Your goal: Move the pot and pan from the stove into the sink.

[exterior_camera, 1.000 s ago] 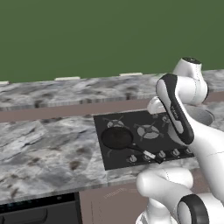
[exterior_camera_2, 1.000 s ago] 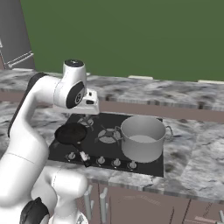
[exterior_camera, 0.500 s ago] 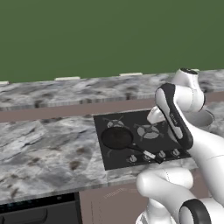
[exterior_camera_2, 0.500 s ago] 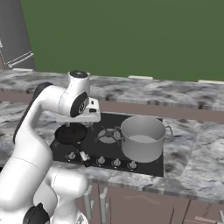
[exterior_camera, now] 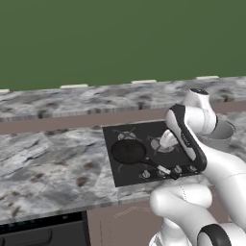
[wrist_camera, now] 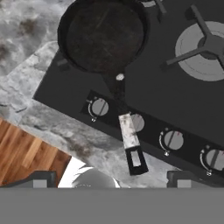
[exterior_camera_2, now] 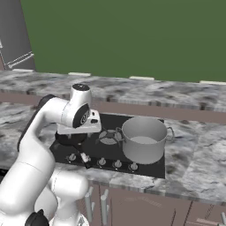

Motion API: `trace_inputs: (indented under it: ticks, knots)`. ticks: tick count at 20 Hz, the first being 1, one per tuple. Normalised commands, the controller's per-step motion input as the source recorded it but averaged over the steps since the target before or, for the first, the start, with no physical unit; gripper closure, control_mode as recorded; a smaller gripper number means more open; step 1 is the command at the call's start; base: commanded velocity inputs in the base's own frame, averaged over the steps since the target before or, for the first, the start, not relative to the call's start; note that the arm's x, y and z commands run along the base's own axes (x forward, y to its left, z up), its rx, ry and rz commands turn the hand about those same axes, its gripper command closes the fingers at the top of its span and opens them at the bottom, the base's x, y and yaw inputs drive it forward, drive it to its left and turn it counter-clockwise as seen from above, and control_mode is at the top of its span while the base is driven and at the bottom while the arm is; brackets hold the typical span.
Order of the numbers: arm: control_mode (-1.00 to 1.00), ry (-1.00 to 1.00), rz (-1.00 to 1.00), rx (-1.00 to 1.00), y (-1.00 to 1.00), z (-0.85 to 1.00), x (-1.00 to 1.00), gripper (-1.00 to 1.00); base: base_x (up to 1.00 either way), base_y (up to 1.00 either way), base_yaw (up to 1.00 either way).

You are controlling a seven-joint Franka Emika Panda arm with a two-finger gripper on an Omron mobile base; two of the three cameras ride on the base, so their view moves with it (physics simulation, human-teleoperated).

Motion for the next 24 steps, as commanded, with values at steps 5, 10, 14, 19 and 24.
trace_inputs:
  ticks: [5,10,14,19,24]
  knots:
    - [-1.0,0.04,0.04,-0.04,0.09,-0.48,0.01,-1.0,0.0,0.0,0.0]
    - [-1.0,0.01,0.04,-0.05,0.03,-0.49,0.07,-1.0,0.0,0.0,0.0]
    - [-1.0,0.02,0.04,-0.03,0.01,-0.46,0.11,-1.0,0.0,0.0,0.0]
    - [-1.0,0.04,0.03,0.0,0.0,-0.44,0.15,-1.0,0.0,0.0,0.0]
    - [-1.0,0.01,0.03,0.0,0.0,-0.4,0.21,-1.0,0.0,0.0,0.0]
